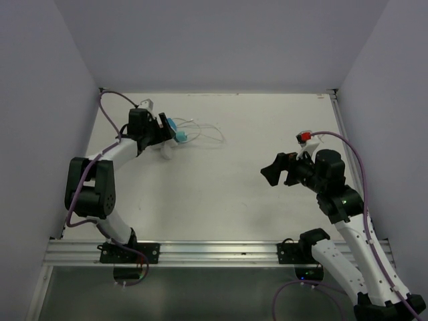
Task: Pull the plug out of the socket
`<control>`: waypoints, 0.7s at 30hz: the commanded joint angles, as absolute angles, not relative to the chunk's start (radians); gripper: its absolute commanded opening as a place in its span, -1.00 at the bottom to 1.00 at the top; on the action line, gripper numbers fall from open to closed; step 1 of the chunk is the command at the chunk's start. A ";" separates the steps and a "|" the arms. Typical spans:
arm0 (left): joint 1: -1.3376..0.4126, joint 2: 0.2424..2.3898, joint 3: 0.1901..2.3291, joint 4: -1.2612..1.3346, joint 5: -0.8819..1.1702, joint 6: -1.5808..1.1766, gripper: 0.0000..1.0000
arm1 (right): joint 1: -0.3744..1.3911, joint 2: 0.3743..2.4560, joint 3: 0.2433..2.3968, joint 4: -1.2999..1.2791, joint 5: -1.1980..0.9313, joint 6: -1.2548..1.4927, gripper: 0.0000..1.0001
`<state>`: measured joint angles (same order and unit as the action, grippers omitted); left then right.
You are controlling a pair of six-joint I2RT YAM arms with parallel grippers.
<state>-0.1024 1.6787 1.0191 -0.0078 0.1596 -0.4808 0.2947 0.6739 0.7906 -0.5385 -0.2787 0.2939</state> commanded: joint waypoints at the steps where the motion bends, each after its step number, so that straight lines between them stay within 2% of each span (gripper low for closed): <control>1: -0.121 1.707 1.051 0.037 0.134 -0.497 0.58 | 0.299 0.680 0.799 -0.543 -0.268 0.279 0.98; 4: -0.129 1.720 1.054 0.038 0.112 -0.494 0.54 | 0.299 0.681 0.801 -0.546 -0.268 0.278 0.97; 10: -0.140 1.721 1.057 0.051 0.097 -0.489 0.19 | 0.301 0.686 0.801 -0.546 -0.268 0.278 0.98; 13: -0.144 1.715 1.057 0.054 0.097 -0.482 0.14 | 0.301 0.686 0.799 -0.545 -0.268 0.278 0.98; 19: -0.150 1.700 1.055 0.057 0.130 -0.463 -0.36 | 0.299 0.690 0.796 -0.528 -0.304 0.275 0.98; 21: -0.153 1.692 1.054 0.055 0.144 -0.460 -0.60 | 0.302 0.693 0.793 -0.515 -0.331 0.278 0.98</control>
